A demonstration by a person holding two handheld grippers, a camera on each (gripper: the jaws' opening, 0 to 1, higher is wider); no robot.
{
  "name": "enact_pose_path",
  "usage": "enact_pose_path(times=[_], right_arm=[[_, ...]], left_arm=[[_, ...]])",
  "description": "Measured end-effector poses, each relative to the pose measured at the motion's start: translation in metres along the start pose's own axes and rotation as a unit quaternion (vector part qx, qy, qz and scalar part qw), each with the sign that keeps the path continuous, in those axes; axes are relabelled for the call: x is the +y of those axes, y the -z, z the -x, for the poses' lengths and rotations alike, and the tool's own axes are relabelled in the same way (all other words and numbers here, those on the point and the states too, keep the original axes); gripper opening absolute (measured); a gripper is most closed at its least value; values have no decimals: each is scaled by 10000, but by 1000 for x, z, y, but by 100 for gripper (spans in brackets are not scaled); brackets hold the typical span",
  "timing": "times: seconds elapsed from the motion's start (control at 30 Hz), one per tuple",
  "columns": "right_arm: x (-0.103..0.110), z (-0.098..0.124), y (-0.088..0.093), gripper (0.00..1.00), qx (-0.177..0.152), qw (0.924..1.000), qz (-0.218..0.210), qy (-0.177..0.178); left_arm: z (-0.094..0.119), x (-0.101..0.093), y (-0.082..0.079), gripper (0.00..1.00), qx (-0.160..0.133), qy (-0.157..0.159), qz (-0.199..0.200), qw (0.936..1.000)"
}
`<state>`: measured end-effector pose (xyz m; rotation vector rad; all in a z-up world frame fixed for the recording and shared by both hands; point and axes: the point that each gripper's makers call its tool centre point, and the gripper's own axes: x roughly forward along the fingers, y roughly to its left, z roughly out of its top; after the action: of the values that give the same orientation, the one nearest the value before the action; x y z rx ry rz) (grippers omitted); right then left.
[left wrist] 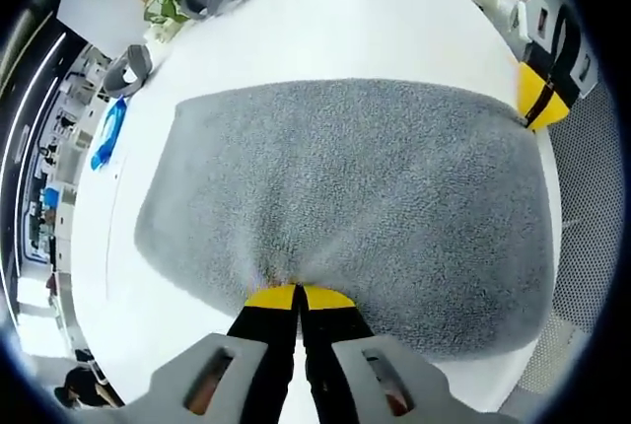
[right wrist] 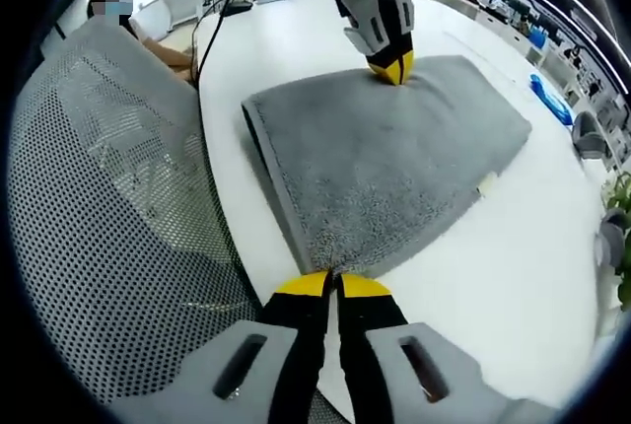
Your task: Fold the towel on the table until its edges align and the towel forms a compact rectangular stack.
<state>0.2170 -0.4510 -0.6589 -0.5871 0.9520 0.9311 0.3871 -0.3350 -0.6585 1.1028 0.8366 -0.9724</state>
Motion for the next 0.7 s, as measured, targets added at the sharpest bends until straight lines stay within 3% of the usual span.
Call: enact_pose_path(times=[0.1, 0.2, 0.3, 0.43, 0.6, 0.7], right_arm=[[-1, 0, 0, 1, -131, 9993, -335, -74], [-2, 0, 0, 0, -172, 9987, -467, -147], [-2, 0, 0, 0, -179, 9978, -608, -201], [-1, 0, -1, 0, -167, 9970, -719, -213], [-1, 0, -1, 0, -159, 9973, -664, -254], [-1, 0, -1, 0, -189, 9965, -774, -261]], left_arm=[[0, -1, -1, 1, 88, -45, -124, 9999], [1, 0, -2, 1, 173, -277, -553, 9979], [4, -1, 0, 1, 10, -583, -250, 9980], [14, -2, 0, 3, -163, -604, -86, 9980], [44, 3, -7, 8, -800, -917, 692, 9901], [58, -23, -25, 11, -1322, -516, 700, 9874]])
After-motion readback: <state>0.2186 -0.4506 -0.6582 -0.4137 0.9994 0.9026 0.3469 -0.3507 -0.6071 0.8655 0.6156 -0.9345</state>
